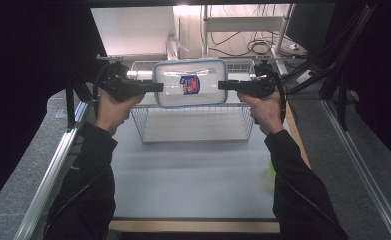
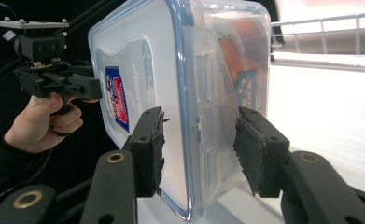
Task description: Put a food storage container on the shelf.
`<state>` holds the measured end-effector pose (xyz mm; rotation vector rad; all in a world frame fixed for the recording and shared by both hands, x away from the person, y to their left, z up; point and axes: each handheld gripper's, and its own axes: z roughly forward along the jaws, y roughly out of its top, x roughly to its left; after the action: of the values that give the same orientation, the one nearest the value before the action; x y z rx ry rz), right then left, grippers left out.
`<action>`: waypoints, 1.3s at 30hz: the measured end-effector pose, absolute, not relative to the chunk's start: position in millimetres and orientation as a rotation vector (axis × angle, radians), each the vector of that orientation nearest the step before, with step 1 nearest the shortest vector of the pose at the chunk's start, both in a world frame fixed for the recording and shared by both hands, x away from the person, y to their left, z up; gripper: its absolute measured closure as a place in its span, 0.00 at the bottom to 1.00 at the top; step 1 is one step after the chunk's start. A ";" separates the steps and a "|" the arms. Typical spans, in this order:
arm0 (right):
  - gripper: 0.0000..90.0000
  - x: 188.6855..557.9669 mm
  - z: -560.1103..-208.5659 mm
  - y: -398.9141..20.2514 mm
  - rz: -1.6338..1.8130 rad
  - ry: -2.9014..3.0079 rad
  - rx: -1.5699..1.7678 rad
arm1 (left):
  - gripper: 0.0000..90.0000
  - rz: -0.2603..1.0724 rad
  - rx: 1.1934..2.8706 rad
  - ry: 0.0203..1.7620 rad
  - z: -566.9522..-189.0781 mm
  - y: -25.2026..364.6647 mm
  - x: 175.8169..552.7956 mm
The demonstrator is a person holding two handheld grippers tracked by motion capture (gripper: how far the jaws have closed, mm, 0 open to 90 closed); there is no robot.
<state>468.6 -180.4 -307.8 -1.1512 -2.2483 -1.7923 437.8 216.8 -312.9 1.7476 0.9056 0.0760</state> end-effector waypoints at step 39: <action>0.40 490.3 -324.7 -179.6 -1.768 -2.186 -1.323 | 0.56 0.359 1.896 0.896 -331.9 194.8 451.0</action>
<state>490.3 -179.6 -324.7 -1.3229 -2.1861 -1.7682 451.0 194.8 -331.9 1.8956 0.8964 0.3587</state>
